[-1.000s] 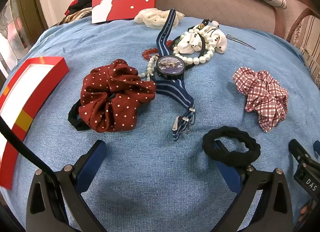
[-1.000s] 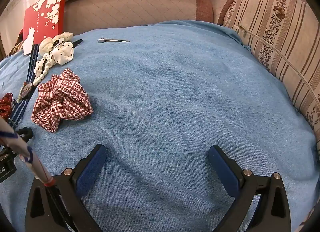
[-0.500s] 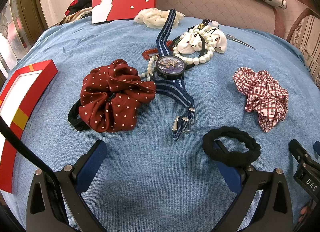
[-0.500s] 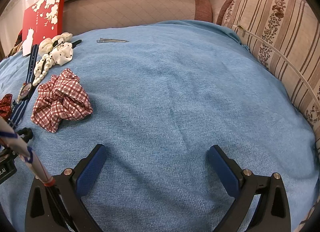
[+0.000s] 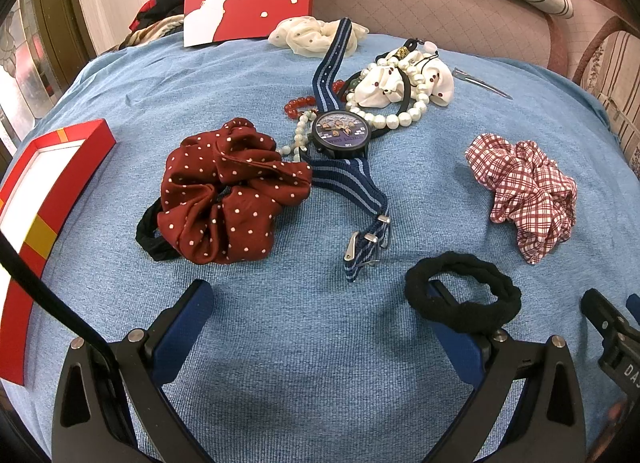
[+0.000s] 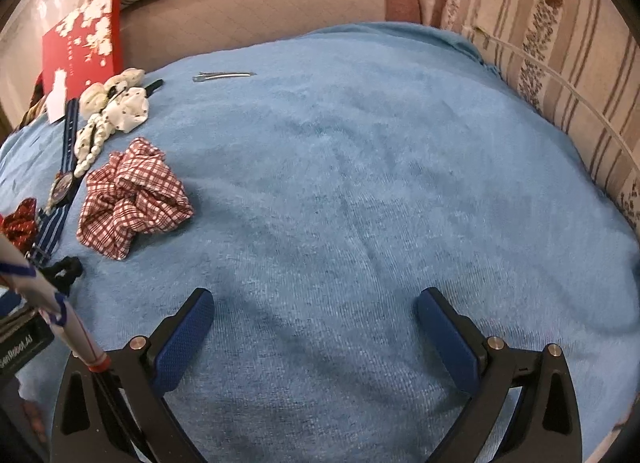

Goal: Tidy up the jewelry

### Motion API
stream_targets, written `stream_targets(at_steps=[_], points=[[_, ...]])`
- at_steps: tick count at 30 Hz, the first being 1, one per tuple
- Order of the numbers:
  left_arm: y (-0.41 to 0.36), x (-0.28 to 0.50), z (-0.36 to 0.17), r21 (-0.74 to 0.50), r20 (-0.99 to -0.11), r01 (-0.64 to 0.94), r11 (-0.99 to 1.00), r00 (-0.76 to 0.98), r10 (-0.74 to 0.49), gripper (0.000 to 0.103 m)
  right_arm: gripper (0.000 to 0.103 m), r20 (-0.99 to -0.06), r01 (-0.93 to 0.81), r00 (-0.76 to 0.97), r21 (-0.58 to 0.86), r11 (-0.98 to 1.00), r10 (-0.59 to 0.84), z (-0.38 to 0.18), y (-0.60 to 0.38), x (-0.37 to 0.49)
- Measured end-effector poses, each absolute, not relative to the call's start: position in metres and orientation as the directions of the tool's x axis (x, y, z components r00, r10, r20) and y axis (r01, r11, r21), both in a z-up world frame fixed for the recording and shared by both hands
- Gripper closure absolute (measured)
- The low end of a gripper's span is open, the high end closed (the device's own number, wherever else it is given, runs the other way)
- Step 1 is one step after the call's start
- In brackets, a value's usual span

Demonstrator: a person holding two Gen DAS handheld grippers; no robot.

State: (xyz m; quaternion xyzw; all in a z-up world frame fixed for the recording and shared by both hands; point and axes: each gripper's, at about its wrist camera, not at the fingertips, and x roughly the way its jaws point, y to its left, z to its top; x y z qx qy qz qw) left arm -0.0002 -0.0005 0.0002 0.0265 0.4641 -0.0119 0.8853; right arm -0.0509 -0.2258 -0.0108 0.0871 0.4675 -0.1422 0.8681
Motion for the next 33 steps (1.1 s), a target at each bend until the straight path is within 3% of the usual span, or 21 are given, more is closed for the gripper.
stream_targets(at_steps=[10,20,25,33], points=[[0.011,-0.002,0.000,0.010,-0.839,0.148,0.989,0.539,-0.072,0.000,0.000,-0.836,0.329,0.519,0.000,0.944,-0.181,-0.011,-0.222,-0.051],[0.027,-0.091,0.029,-0.031,-0.794,0.135,0.990,0.599,-0.107,0.000,0.000,-0.825,0.338,0.544,0.052,0.940,-0.150,-0.007,-0.225,-0.060],[0.051,-0.134,0.046,0.018,-0.731,0.085,0.996,0.681,-0.045,0.000,0.000,-0.824,0.333,0.533,-0.005,0.943,-0.193,-0.007,-0.213,-0.071],[0.101,-0.170,0.057,0.058,-0.702,0.032,0.998,0.712,0.018,0.000,0.000,-0.810,0.318,0.539,-0.056,0.946,-0.230,-0.007,-0.196,-0.112]])
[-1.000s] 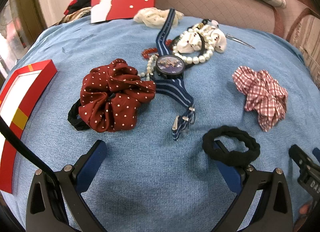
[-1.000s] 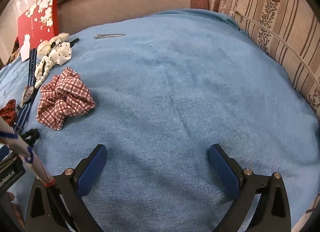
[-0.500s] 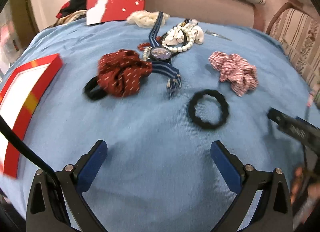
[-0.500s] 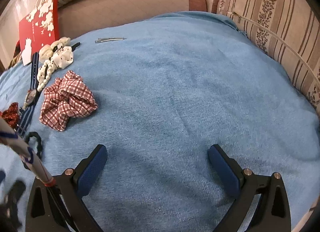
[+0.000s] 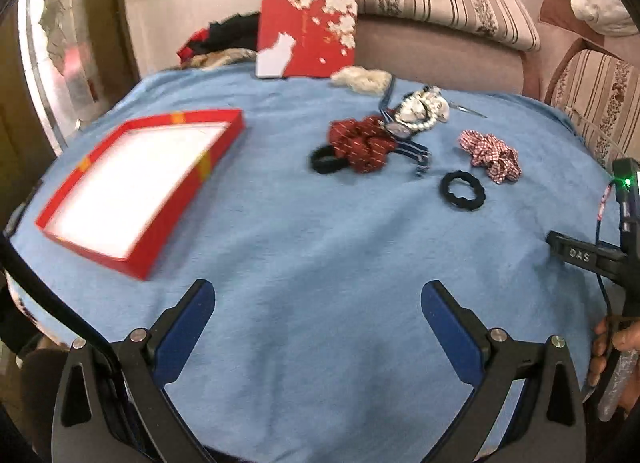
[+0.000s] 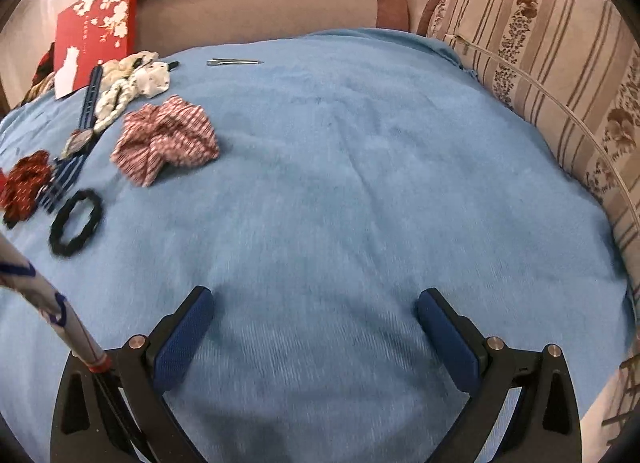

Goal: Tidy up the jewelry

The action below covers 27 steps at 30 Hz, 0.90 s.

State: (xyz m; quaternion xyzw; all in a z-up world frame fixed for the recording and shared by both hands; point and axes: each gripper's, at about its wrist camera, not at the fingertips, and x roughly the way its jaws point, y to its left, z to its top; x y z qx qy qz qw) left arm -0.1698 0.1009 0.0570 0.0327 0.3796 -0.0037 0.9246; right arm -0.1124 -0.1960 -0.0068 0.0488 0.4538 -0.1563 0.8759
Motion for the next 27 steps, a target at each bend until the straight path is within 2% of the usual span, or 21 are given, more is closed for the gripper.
stream_targets(at_steps=[4,8,12,16,19,22,27], points=[[0.113,-0.185,0.072,0.099,-0.650,0.019,0.995,0.758,0.050,0.000,0.001,-0.805,0.294,0.539,-0.095,0.951,-0.247,0.000,-0.191,-0.127],[0.121,-0.198,0.091,0.118,-0.605,0.001,0.993,0.793,0.072,0.000,0.006,-0.773,0.260,0.575,-0.141,0.955,-0.270,0.023,-0.174,-0.149],[0.125,-0.209,0.110,0.148,-0.563,0.000,0.989,0.822,0.084,0.000,0.006,-0.661,0.199,0.702,-0.176,0.964,-0.265,0.067,-0.142,-0.187],[0.133,-0.222,0.135,0.093,-0.537,0.048,0.994,0.844,0.010,0.000,0.006,-0.570,0.172,0.777,-0.212,0.962,-0.265,0.108,-0.121,-0.208],[0.140,-0.225,0.152,0.044,-0.540,0.083,0.996,0.840,-0.047,0.000,0.006,-0.564,0.134,0.799,-0.172,0.976,-0.209,0.129,-0.116,-0.205],[0.141,-0.217,0.165,0.046,-0.538,0.090,0.995,0.841,-0.052,0.000,0.006,-0.576,0.075,0.809,-0.102,0.992,-0.121,0.145,-0.112,-0.191],[0.140,-0.176,0.170,0.045,-0.575,0.111,0.993,0.816,-0.065,0.000,0.006,-0.583,0.057,0.808,-0.055,0.997,-0.079,0.145,-0.112,-0.169]])
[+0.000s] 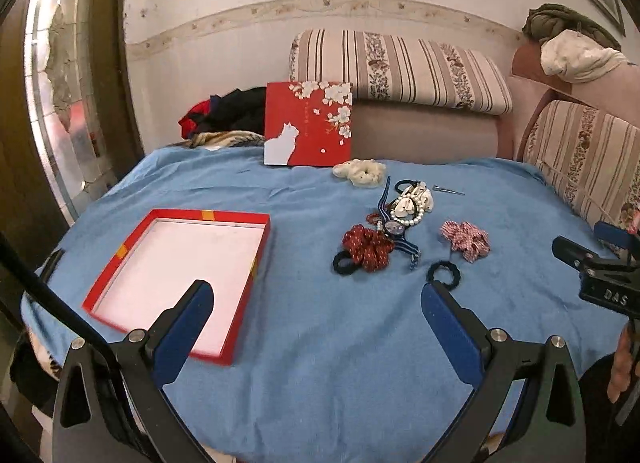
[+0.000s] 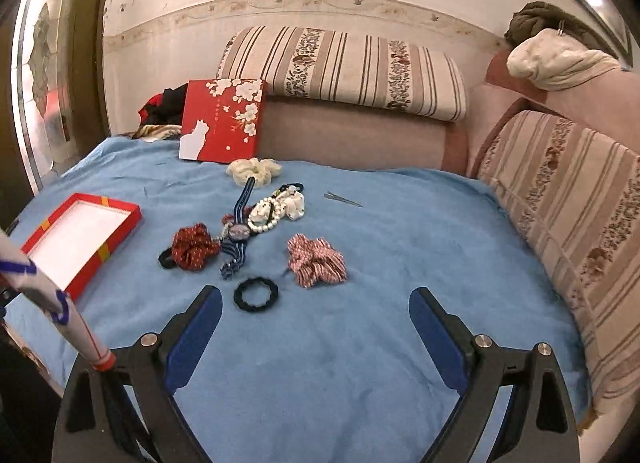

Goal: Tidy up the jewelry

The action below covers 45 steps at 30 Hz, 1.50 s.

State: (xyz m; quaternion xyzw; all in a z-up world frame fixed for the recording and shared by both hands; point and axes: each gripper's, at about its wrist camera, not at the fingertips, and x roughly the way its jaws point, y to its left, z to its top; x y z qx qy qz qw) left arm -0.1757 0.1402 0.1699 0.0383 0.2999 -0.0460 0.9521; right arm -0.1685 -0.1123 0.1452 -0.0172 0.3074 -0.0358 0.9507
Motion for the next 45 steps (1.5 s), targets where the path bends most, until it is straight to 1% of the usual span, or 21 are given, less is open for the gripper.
stream_targets(at_steps=[4,6,7,8,9,10,12,13,17,21,26,33,37,38,39,40,41,42,43,44,45], points=[[0.145,-0.121,0.160,0.015,-0.618,0.142,0.990,0.779,-0.102,0.000,0.006,-0.587,0.075,0.803,-0.063,0.995,-0.097,0.133,-0.119,-0.135],[0.153,-0.098,0.155,-0.030,-0.638,0.145,0.989,0.758,-0.131,0.000,0.006,-0.591,0.081,0.801,-0.044,0.996,-0.091,0.130,-0.124,-0.118],[0.159,-0.082,0.152,-0.077,-0.654,0.147,0.986,0.739,-0.161,0.001,0.007,-0.595,0.086,0.799,-0.028,0.996,-0.086,0.128,-0.126,-0.108],[0.164,-0.069,0.149,-0.124,-0.665,0.149,0.981,0.722,-0.194,0.005,0.007,-0.599,0.091,0.797,-0.009,0.996,-0.078,0.126,-0.130,-0.098],[0.170,-0.052,0.145,-0.179,-0.677,0.149,0.973,0.699,-0.231,0.014,0.007,-0.602,0.098,0.795,0.017,0.995,-0.068,0.123,-0.133,-0.085],[0.173,-0.038,0.140,-0.215,-0.690,0.147,0.965,0.677,-0.257,0.020,0.007,-0.605,0.100,0.794,0.031,0.994,-0.061,0.120,-0.137,-0.077],[0.174,-0.013,0.128,-0.261,-0.719,0.140,0.955,0.632,-0.289,0.043,0.008,-0.616,0.103,0.787,0.061,0.993,-0.044,0.111,-0.142,-0.056],[0.173,-0.002,0.122,-0.278,-0.730,0.137,0.951,0.613,-0.302,0.046,0.009,-0.621,0.099,0.783,0.073,0.992,-0.032,0.106,-0.143,-0.047],[0.167,0.031,0.099,-0.339,-0.747,0.125,0.932,0.567,-0.348,0.047,0.012,-0.628,0.070,0.778,0.118,0.991,0.020,0.086,-0.153,-0.026],[0.161,0.057,0.074,-0.412,-0.753,0.113,0.904,0.517,-0.407,0.047,0.013,-0.687,0.039,0.718,0.192,0.981,0.107,0.060,-0.159,-0.013],[0.146,0.079,0.040,-0.488,-0.775,0.078,0.869,0.420,-0.473,0.047,0.014,-0.723,-0.015,0.679,0.159,0.987,0.127,0.044,-0.142,-0.005],[0.122,0.090,0.031,-0.488,-0.780,0.109,0.866,0.391,-0.489,0.046,0.014,-0.778,-0.055,0.620,0.090,0.994,0.105,0.019,-0.122,0.004],[0.114,0.088,0.026,-0.467,-0.792,0.128,0.875,0.380,-0.478,0.046,0.015,-0.786,-0.048,0.609,0.096,0.994,0.105,0.015,-0.122,0.006],[0.114,0.088,0.025,-0.467,-0.792,0.129,0.875,0.379,-0.479,0.049,0.019,-0.786,-0.045,0.609,0.102,0.994,0.108,0.015,-0.124,0.006],[0.113,0.087,0.025,-0.470,-0.787,0.134,0.873,0.383,-0.483,0.071,0.022,-0.787,-0.042,0.607,0.108,0.993,0.111,0.014,-0.125,0.006],[0.112,0.088,0.026,-0.471,-0.787,0.141,0.871,0.379,-0.487,0.083,0.034,-0.790,-0.040,0.602,0.115,0.993,0.116,0.013,-0.126,0.007],[0.112,0.088,0.026,-0.476,-0.786,0.144,0.868,0.373,-0.493,0.099,0.048,-0.796,-0.034,0.593,0.124,0.992,0.120,0.012,-0.127,0.008],[0.112,0.086,0.027,-0.485,-0.780,0.144,0.863,0.376,-0.501,0.098,0.058,-0.808,-0.020,0.577,0.132,0.991,0.120,0.009,-0.130,0.009],[0.114,0.082,0.033,-0.495,-0.763,0.145,0.857,0.400,-0.508,0.098,0.078,-0.814,-0.013,0.569,0.136,0.991,0.119,0.008,-0.131,0.010],[0.115,0.080,0.037,-0.496,-0.756,0.149,0.855,0.410,-0.510,0.099,0.083,-0.818,-0.006,0.562,0.145,0.989,0.123,0.006,-0.134,0.010],[0.117,0.075,0.046,-0.499,-0.743,0.159,0.852,0.427,-0.515,0.099,0.084,-0.815,0.002,0.565,0.154,0.988,0.126,0.007,-0.136,0.010]])
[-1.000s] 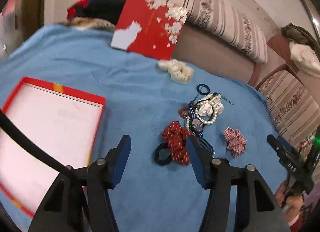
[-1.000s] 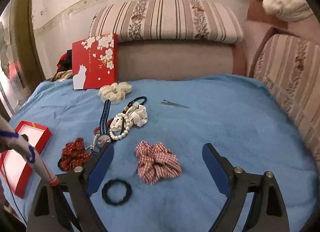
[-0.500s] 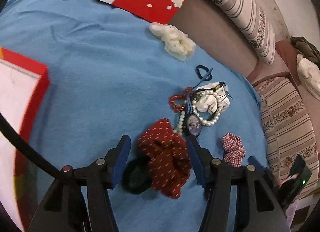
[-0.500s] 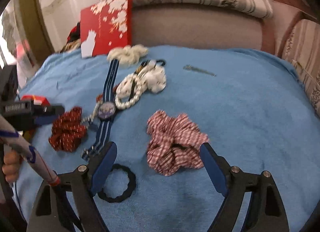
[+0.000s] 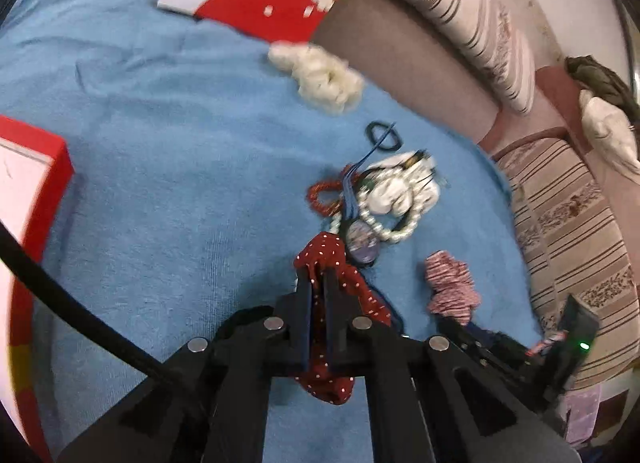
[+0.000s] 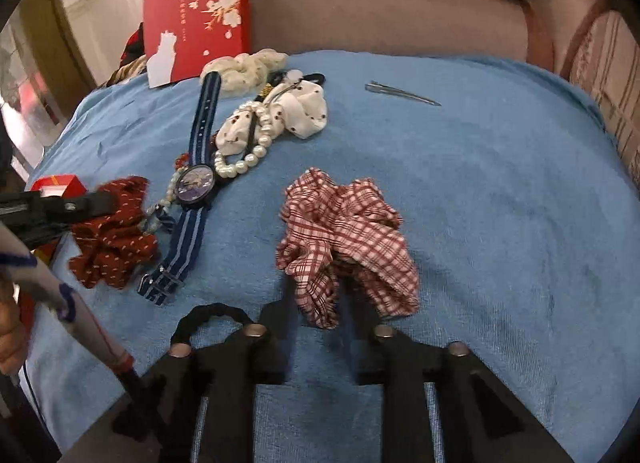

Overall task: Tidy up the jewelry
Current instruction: 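Grasp the red polka-dot scrunchie with left gripper while right grasps red plaid scrunchie, then carry both scrunchies into the red-rimmed box and open both grippers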

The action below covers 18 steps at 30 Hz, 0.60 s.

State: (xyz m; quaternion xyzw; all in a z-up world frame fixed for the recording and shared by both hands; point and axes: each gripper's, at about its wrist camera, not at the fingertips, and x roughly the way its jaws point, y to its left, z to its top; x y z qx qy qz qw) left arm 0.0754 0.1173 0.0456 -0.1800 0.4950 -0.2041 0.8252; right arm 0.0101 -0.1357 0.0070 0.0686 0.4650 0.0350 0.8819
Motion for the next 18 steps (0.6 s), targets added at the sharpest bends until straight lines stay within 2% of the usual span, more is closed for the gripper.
stream_targets(at_steps=[2,9,13,18], points=[[0.123,0.067,0.060,-0.513,-0.717,0.172,0.841,0.453,-0.530,0.099,0.090,-0.804,0.008,0.581,0.161,0.987,0.126,0.011,-0.137,0.008],[0.169,0.036,0.108,-0.496,-0.656,0.173,0.851,0.568,-0.497,0.098,0.093,-0.745,0.020,0.661,0.141,0.990,0.093,0.034,-0.131,-0.016],[0.217,0.025,0.120,-0.465,-0.655,0.102,0.879,0.629,-0.419,0.098,0.095,-0.719,0.006,0.689,0.133,0.991,0.093,0.051,-0.118,-0.031],[0.276,0.018,0.123,-0.457,-0.670,-0.016,0.889,0.664,-0.332,0.098,0.096,-0.673,-0.076,0.712,0.210,0.975,0.200,0.086,-0.083,-0.049]])
